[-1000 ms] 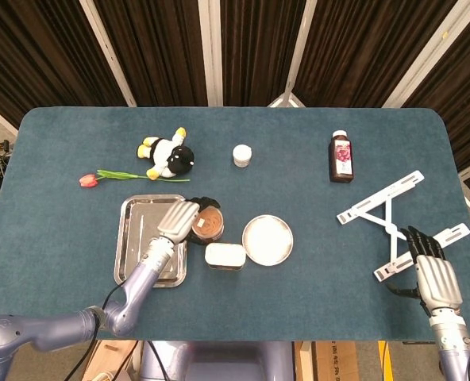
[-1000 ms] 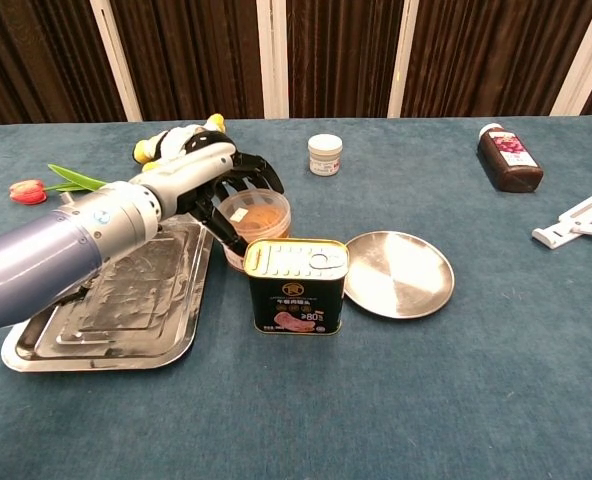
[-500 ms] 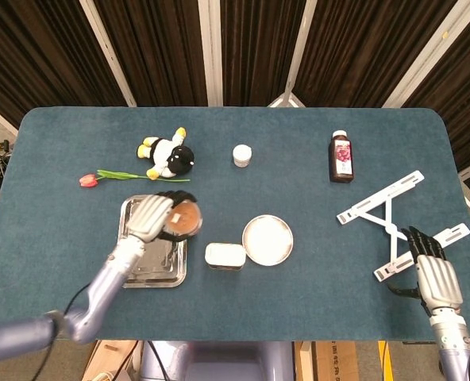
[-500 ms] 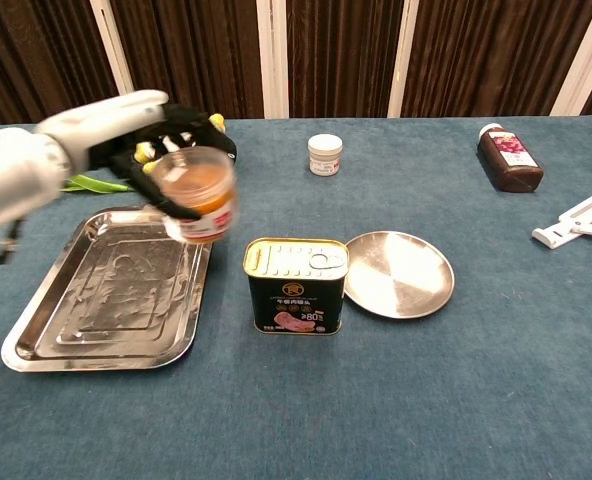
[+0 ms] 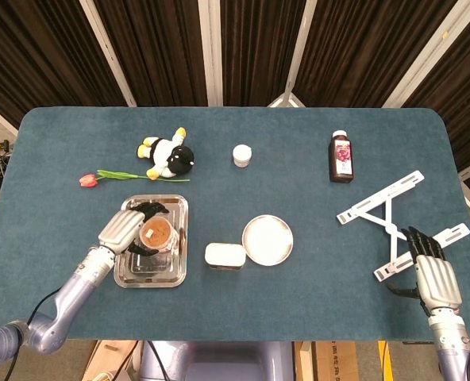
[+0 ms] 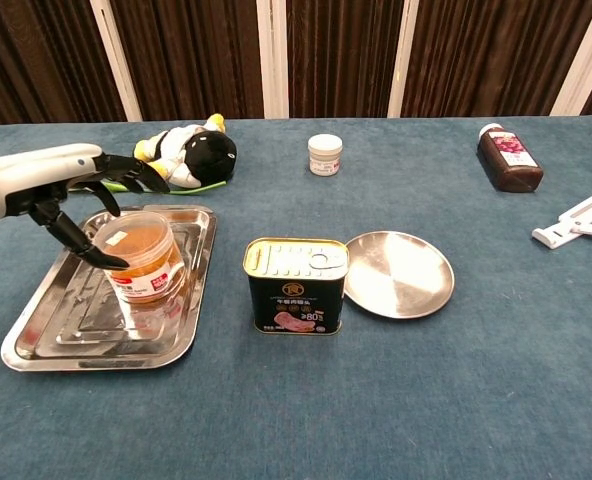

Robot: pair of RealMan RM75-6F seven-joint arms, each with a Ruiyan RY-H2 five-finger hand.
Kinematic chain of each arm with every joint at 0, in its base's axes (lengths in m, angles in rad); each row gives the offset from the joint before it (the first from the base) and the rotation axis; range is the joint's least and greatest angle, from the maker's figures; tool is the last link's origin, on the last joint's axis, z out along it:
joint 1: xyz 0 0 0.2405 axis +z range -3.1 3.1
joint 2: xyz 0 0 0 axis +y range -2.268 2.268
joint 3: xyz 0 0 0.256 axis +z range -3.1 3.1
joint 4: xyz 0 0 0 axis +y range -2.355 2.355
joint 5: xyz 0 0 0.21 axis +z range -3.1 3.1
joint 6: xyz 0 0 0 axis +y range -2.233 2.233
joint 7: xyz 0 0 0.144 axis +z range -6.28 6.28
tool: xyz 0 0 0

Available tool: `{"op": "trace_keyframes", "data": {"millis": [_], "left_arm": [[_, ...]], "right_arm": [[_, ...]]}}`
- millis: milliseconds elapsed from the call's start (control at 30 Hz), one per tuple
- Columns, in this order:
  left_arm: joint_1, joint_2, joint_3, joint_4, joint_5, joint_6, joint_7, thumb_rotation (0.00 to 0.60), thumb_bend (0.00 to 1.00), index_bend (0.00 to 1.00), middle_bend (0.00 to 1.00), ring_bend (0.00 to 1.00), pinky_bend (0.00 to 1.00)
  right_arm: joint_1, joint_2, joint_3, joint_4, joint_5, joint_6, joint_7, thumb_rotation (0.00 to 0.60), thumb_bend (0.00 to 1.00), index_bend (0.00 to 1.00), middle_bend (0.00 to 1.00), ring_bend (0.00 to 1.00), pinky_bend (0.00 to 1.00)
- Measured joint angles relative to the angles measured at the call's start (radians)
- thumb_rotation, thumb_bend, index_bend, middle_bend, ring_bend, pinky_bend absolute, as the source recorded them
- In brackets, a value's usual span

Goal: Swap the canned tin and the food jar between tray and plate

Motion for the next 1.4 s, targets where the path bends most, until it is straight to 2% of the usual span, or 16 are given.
{"op": "trace_keyframes", "data": {"millis": [200, 367, 467, 700, 800, 900, 1067, 1267, 1400], "left_arm": [[0.004, 0.07, 0.0, -0.075, -0.021, -0.01, 0.041, 0.6, 0.0, 0.1, 0.0, 0.0, 0.18], [0.035, 0.107, -0.005, -0.135, -0.014, 0.069, 0.075, 0.6, 0.0, 0.1, 0.0, 0.0, 0.16], [0.076, 0.128, -0.002, -0.159, 0.023, 0.173, 0.1, 0.6, 0.0, 0.1, 0.0, 0.0, 0.16], [0.258, 0.167, 0.052, -0.149, 0.177, 0.536, 0.199, 0.6, 0.0, 0.11, 0.0, 0.0, 0.15], [0.358, 0.178, 0.087, -0.115, 0.241, 0.647, 0.224, 0.6, 0.0, 0.11, 0.0, 0.0, 0.15], [0.404, 0.182, 0.114, -0.076, 0.27, 0.68, 0.223, 0.6, 0.0, 0.11, 0.0, 0.0, 0.15], [0.425, 0.175, 0.121, -0.038, 0.279, 0.686, 0.178, 0.6, 0.04, 0.13, 0.02, 0.0, 0.15], [0.444, 0.165, 0.117, 0.015, 0.268, 0.673, 0.094, 0.6, 0.05, 0.13, 0.03, 0.0, 0.15], [0.457, 0.17, 0.104, 0.027, 0.261, 0.668, 0.077, 0.6, 0.1, 0.14, 0.04, 0.0, 0.15]], "right_arm": [[-0.001, 0.005, 0.002, -0.003, 0.003, 0.0, 0.003, 0.6, 0.0, 0.02, 0.0, 0.0, 0.0], [0.001, 0.008, -0.001, 0.004, -0.026, 0.006, 0.01, 0.6, 0.0, 0.02, 0.0, 0.0, 0.0], [0.011, 0.012, -0.015, 0.008, -0.075, -0.004, 0.03, 0.6, 0.0, 0.02, 0.0, 0.0, 0.0], [0.109, 0.054, -0.063, -0.071, -0.313, -0.113, 0.185, 0.6, 0.0, 0.02, 0.0, 0.0, 0.0], [0.162, 0.059, -0.059, -0.137, -0.324, -0.181, 0.177, 0.6, 0.0, 0.03, 0.0, 0.0, 0.0], [0.219, 0.06, -0.047, -0.203, -0.292, -0.268, 0.178, 0.6, 0.0, 0.03, 0.0, 0.0, 0.0], [0.299, 0.027, -0.011, -0.256, -0.181, -0.365, 0.133, 0.6, 0.0, 0.03, 0.0, 0.01, 0.0], [0.372, -0.082, 0.031, -0.266, 0.03, -0.392, -0.051, 0.6, 0.0, 0.03, 0.02, 0.03, 0.0], [0.429, -0.18, 0.056, -0.256, 0.186, -0.375, -0.209, 0.6, 0.0, 0.06, 0.05, 0.07, 0.0]]}}
